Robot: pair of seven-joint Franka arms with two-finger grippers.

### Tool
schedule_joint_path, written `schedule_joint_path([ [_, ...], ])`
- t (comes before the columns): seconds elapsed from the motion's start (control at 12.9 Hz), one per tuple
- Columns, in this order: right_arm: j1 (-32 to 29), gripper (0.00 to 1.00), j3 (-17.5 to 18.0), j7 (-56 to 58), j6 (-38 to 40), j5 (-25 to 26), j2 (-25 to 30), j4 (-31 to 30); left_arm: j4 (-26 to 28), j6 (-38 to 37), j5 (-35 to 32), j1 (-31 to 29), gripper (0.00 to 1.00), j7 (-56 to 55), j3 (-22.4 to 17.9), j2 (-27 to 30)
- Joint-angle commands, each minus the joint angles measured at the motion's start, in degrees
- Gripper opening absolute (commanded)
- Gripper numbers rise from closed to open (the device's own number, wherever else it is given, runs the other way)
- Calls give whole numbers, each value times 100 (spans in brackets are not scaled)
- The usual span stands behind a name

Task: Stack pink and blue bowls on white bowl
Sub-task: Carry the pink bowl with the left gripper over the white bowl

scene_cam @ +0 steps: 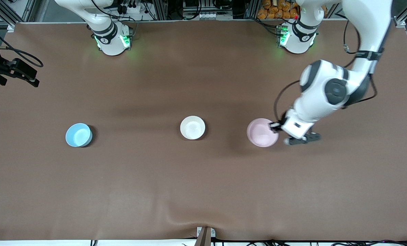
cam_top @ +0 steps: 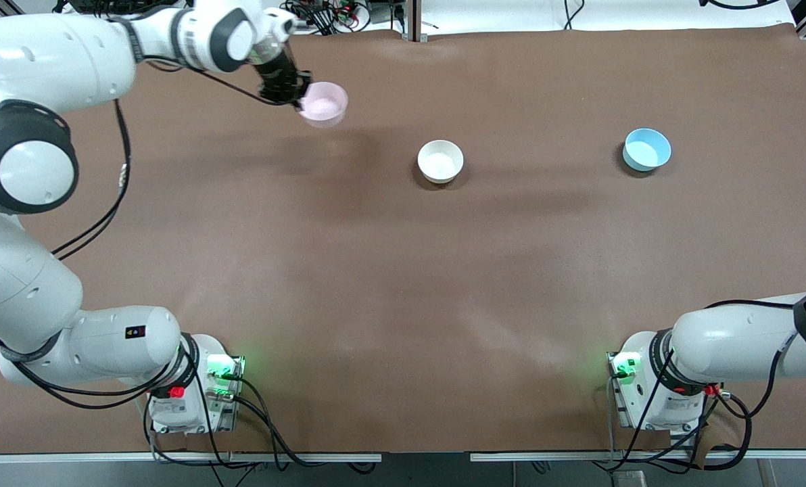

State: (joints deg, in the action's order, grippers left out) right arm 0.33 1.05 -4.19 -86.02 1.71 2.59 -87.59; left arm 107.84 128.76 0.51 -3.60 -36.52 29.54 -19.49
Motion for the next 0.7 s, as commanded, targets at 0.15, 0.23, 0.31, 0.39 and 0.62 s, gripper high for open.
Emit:
schedule_joint_path([
  [0.15, -86, 100, 44, 68, 59, -83, -40, 93, -1026, -114, 54, 1192, 0, -1189, -71, -941],
  [0.23, -86, 100, 35, 68, 59, -83, -40, 93, -1228, -97, 54, 1343, 0, -1321, -71, -1142],
  [0.31, -86, 100, 44, 68, 59, -83, -40, 93, -1421, -70, 45, 1492, 0, -1445, -80, -1336],
  [0.39, -86, 100, 44, 68, 59, -83, -40, 93, -1571, -35, 19, 1668, 0, -1524, -115, -1512],
  [0.62, -86, 100, 44, 59, 59, -83, -40, 93, -1863, 166, -139, 2353, 0, -1726, -509, -1830],
])
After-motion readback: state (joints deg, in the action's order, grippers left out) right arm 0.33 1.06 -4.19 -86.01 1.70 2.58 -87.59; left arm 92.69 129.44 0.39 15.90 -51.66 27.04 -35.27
